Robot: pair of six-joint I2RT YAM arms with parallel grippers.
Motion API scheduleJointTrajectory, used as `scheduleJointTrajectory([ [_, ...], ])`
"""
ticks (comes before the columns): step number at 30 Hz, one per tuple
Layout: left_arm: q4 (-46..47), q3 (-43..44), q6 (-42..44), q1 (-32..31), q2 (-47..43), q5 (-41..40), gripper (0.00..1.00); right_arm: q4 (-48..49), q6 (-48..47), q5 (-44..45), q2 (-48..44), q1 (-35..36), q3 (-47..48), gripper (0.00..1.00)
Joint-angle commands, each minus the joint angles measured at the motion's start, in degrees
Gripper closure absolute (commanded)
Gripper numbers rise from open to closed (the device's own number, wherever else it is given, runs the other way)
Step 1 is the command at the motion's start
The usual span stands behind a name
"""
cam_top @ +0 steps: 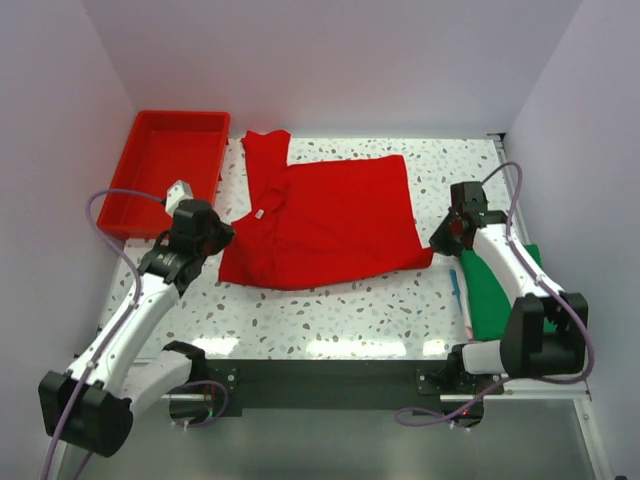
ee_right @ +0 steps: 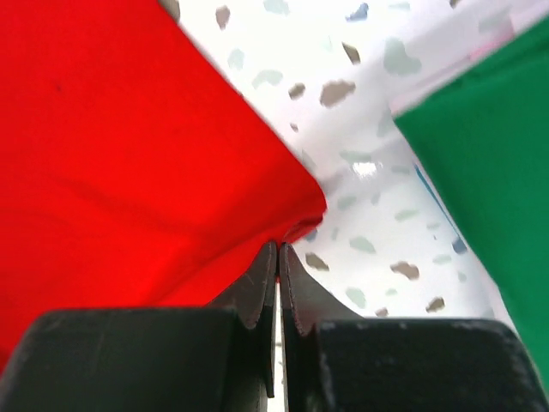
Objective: Fold and stack the t-shirts
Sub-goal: Flatten the tshirt out
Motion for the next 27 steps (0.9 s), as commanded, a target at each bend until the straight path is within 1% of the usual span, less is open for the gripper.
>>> scheduleJointTrajectory([
  [1,9.88,5.03,4.03,0.34,6.57,-2.37,1.0,3.91,-0.08,0.11,5.85,-1.42,5.32,1.0],
  [3,10.94,6.53,4.47,0.6,10.51,-3.59,1.0,4.79,-0.17,-1.2,9.88,-2.38,6.73,1.0],
  [7,11.21,11.0,5.7,2.01,14.74,-3.52,1.0,5.76,-0.61,-4.46,14.55,-3.44,10.16,1.0],
  [11,10.95,13.03,6.76,3.59,14.93,-2.55,1.0,6.03,-1.13,-4.99,15.88,-3.44,11.83,1.0],
  [14,8.76,14.18,7.28,3.77,13.53,-1.67,1.0,5.94,-2.01,-7.8,14.31,-3.44,12.1,1.0],
  [17,6.64,13.74,8.16,3.77,8.79,-1.31,1.0,5.06,-3.33,-8.86,9.75,-3.44,12.27,1.0],
  [19,4.97,14.44,8.86,3.77,3.7,-1.58,1.0,3.66,-4.12,-9.21,6.93,-3.53,13.5,1.0],
  [21,1.99,15.93,9.57,3.77,-1.65,-2.19,1.0,1.37,-5.17,-9.74,2.1,-3.44,15.08,1.0],
  [23,-1.18,19.0,10.01,3.77,-5.18,-2.46,1.0,-0.73,-5.79,-10.18,-3.33,-3.53,17.98,1.0],
  [24,-1.8,19.97,10.18,3.77,-8.59,-2.28,1.0,-1.7,-6.49,-10.18,-5.28,-3.44,19.29,1.0],
  [25,-3.11,21.9,10.19,3.77,-10.36,-2.19,1.0,-2.58,-6.85,-10.18,-6.86,-3.53,22.18,1.0],
  [27,-4.43,24.19,10.01,3.77,-14.57,-1.84,1.0,-6.44,-7.55,-8.7,-10.98,-3.53,25.88,1.0],
])
